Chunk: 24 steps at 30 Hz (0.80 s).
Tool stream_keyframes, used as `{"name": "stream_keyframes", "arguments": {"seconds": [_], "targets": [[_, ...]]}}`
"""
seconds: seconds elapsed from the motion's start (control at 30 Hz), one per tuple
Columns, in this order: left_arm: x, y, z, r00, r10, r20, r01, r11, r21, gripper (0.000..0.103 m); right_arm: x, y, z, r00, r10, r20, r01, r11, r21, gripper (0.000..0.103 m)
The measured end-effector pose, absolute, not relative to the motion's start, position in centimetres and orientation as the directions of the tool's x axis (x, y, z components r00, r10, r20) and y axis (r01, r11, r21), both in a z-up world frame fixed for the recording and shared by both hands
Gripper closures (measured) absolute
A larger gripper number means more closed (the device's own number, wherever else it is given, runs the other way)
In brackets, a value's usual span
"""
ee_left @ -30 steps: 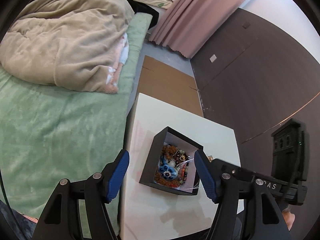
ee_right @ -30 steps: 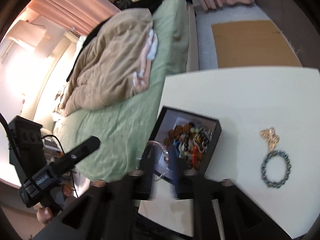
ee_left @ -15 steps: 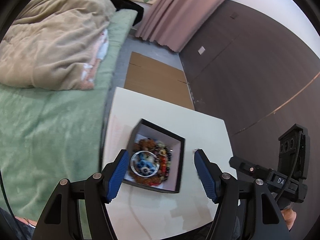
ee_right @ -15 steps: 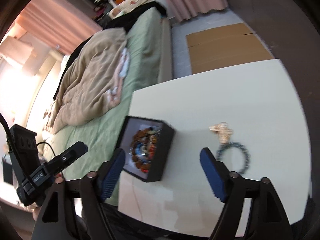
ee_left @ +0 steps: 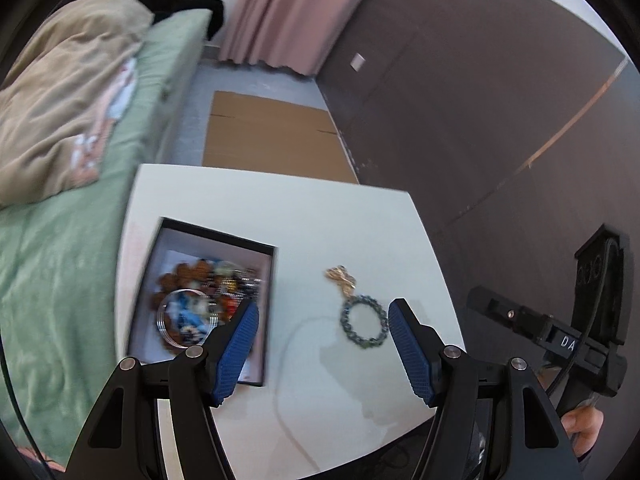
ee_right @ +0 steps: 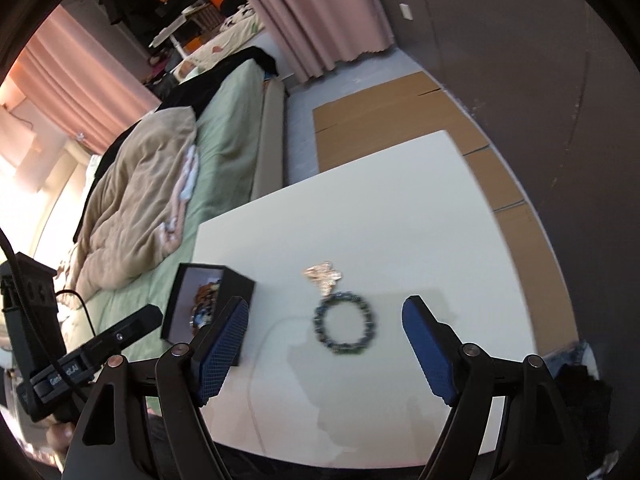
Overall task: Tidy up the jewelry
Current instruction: 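Grasp the grey-blue bead bracelet with the left tool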
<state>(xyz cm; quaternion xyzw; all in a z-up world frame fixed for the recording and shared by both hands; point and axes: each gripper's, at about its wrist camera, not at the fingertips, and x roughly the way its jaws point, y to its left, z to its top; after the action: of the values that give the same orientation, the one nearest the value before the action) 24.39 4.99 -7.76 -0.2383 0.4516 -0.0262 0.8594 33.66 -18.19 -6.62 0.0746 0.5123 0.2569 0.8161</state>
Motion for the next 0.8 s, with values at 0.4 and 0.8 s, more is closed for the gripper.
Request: {"name": "stream_keyframes", "arguments": {"seconds": [0.4, 0.8], "targets": [[27.8, -1.0, -10.4, 0.495, -0.227, -0.839, -0.105, 0.943, -0.316, 0.037, 34.3, -23.6, -7.6, 0.397, 0.472, -0.787, -0.274, 0.880, 0.389, 0.023], [30.6, -4.4, -14.9, 0.397, -0.165, -0.903, -0.096, 0.971, -0.219, 0.056, 35.1, -26.9, -8.7, 0.411, 0.441, -0.798, -0.242, 0.897, 0.371, 0.023]]}}
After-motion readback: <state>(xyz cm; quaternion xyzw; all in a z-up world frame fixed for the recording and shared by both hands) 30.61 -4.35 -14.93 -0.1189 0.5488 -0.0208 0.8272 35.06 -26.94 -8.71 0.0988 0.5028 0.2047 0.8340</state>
